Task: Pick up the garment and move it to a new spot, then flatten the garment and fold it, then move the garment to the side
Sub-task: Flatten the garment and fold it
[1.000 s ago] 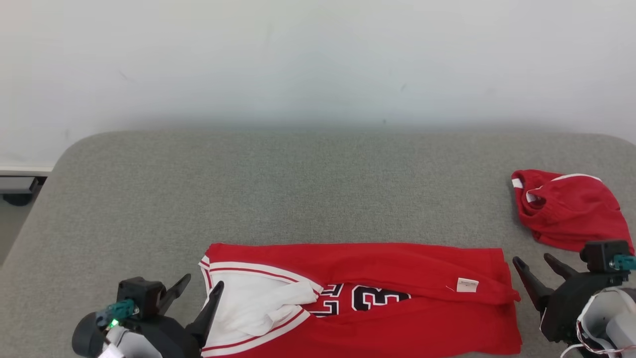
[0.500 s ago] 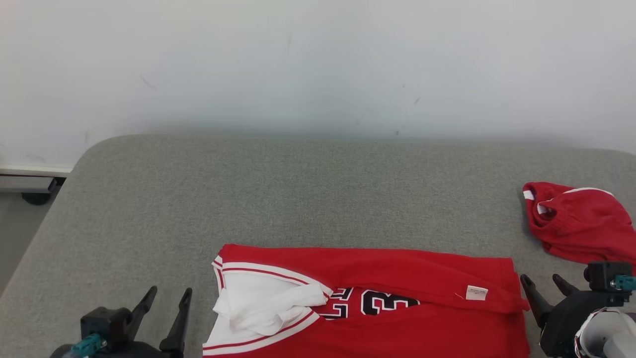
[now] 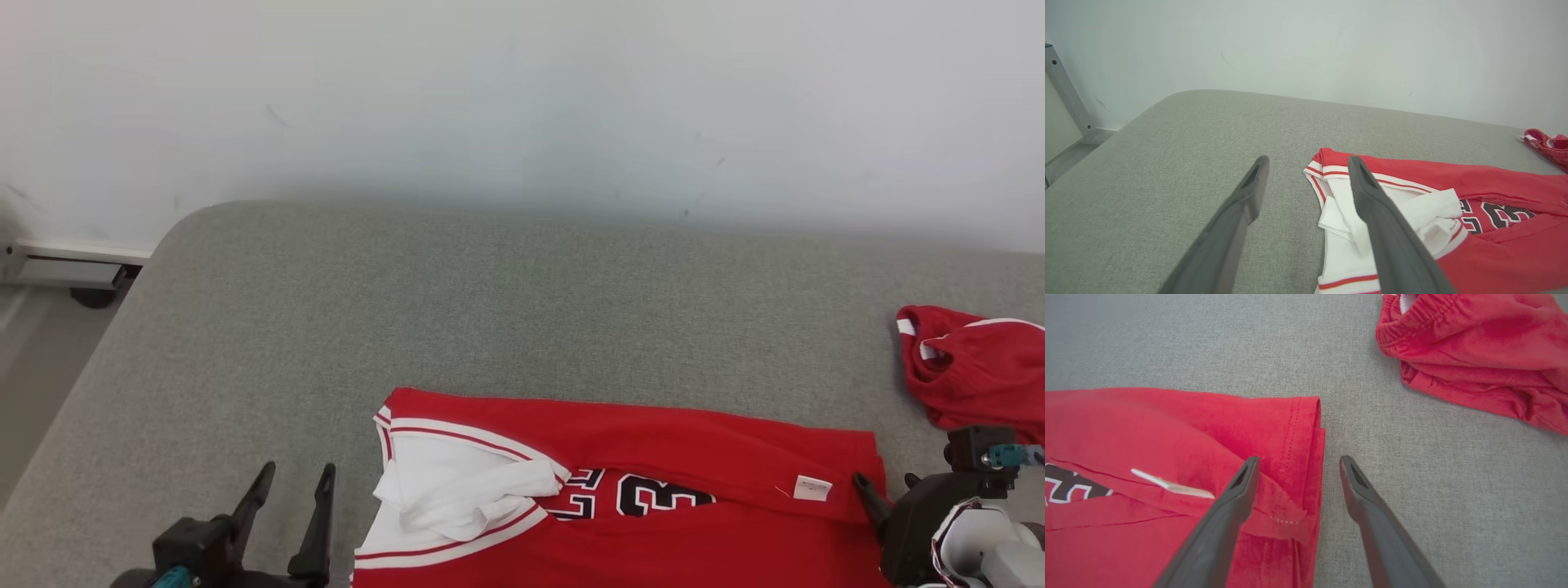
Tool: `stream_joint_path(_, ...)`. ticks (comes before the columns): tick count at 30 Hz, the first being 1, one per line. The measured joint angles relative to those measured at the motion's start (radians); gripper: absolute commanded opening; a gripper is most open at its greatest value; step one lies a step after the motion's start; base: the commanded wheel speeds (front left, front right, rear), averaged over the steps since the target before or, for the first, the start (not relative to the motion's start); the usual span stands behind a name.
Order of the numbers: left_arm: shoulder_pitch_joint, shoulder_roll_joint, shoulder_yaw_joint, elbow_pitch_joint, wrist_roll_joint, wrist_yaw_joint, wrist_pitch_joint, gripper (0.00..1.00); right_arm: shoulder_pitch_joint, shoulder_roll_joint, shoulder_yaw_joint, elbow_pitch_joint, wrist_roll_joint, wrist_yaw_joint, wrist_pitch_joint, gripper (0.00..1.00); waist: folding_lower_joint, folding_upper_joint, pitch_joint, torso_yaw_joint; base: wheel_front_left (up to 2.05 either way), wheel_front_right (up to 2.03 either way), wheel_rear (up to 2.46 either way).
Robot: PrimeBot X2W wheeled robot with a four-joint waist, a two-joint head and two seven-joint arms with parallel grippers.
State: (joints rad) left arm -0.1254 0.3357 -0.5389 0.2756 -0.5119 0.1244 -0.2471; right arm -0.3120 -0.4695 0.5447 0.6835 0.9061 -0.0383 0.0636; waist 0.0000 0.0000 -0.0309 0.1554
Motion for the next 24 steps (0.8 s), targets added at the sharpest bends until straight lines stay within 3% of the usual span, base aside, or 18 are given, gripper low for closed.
stream_joint_path(18, 0.066, -0.054, 0.135, -0.088, 0.137, 0.0, 0.0, 1.0, -0.063, 0.028, 0.045, 0.098, -0.01, -0.028, 0.133, 1.0, 0.0, 0.0, 0.035, 0.038, 0.0, 0.0, 0.0)
stream_joint_path(19, 0.071, -0.055, 0.145, -0.092, 0.139, 0.0, 0.0, 1.0, -0.067, 0.031, 0.048, 0.101, -0.01, -0.028, 0.144, 0.83, 0.0001, 0.0, 0.035, 0.036, 0.0, 0.0, 0.0)
stream_joint_path(20, 0.075, -0.057, 0.149, -0.095, 0.145, 0.0, 0.0, 1.0, -0.068, 0.033, 0.048, 0.102, -0.009, -0.028, 0.149, 0.44, 0.0001, 0.0, 0.036, 0.035, 0.0, 0.0, 0.0)
stream_joint_path(21, 0.077, -0.06, 0.151, -0.095, 0.149, 0.0, 0.0, 1.0, -0.068, 0.033, 0.049, 0.103, -0.009, -0.024, 0.15, 0.18, 0.0001, 0.0, 0.036, 0.034, 0.0, 0.0, 0.0)
stream_joint_path(22, 0.079, -0.063, 0.156, -0.097, 0.157, 0.0, 0.0, 1.0, -0.068, 0.033, 0.049, 0.103, -0.008, -0.022, 0.152, 0.0, 0.0, 0.0, 0.036, 0.033, 0.0, 0.0, 0.0)
stream_joint_path(24, 0.079, -0.071, 0.166, -0.102, 0.17, 0.0, 0.001, 1.0, -0.071, 0.035, 0.05, 0.102, -0.008, -0.014, 0.158, 0.0, 0.0001, 0.0, 0.036, 0.031, 0.0, 0.0, 0.0)
